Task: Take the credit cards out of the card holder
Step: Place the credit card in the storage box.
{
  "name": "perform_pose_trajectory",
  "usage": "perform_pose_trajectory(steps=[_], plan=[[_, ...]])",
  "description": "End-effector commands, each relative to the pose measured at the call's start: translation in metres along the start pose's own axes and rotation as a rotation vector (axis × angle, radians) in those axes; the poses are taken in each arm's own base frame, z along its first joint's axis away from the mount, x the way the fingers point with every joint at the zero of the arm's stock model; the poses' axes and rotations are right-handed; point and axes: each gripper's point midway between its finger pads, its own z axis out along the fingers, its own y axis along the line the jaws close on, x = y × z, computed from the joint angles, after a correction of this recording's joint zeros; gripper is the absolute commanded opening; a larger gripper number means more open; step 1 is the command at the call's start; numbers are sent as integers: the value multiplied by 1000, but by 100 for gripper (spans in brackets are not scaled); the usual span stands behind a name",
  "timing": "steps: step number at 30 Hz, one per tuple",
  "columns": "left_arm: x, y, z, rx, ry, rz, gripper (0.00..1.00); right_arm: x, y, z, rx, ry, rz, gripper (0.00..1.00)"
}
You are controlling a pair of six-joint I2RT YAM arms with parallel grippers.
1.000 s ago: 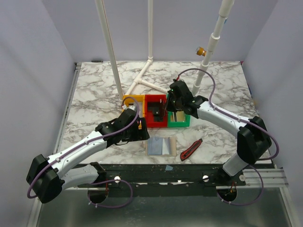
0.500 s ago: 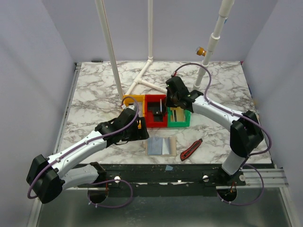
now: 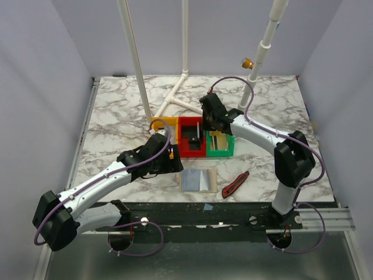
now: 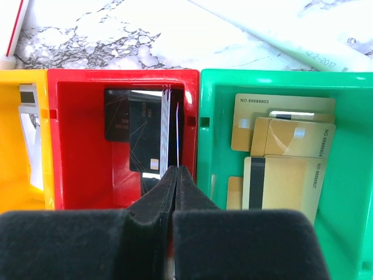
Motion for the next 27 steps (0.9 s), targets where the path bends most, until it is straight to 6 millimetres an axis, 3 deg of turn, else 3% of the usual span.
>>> perform_pose_trajectory(steps=[1, 5, 9, 13, 20, 23, 27], plan=[[1, 2, 2, -2, 6, 12, 84, -9, -4, 6, 43, -22, -18, 1], [0, 2, 1, -1, 7, 16, 84, -10, -2, 10, 42, -21, -19, 3], [0, 2, 0, -1, 5, 15, 84, -13, 1, 8, 32, -28, -16, 34], [1, 1, 0, 1, 7, 11, 84, -21, 6, -4, 0, -46, -10, 48], [0, -1, 0, 8, 9, 12, 84, -28, 14, -44, -89, -55, 17, 52], [-1, -3, 0, 13, 9, 11, 84, -16, 12, -60, -126, -32, 33, 52], [0, -3, 1, 15, 15, 11, 84, 19, 9, -79, -159, 16, 42, 52]])
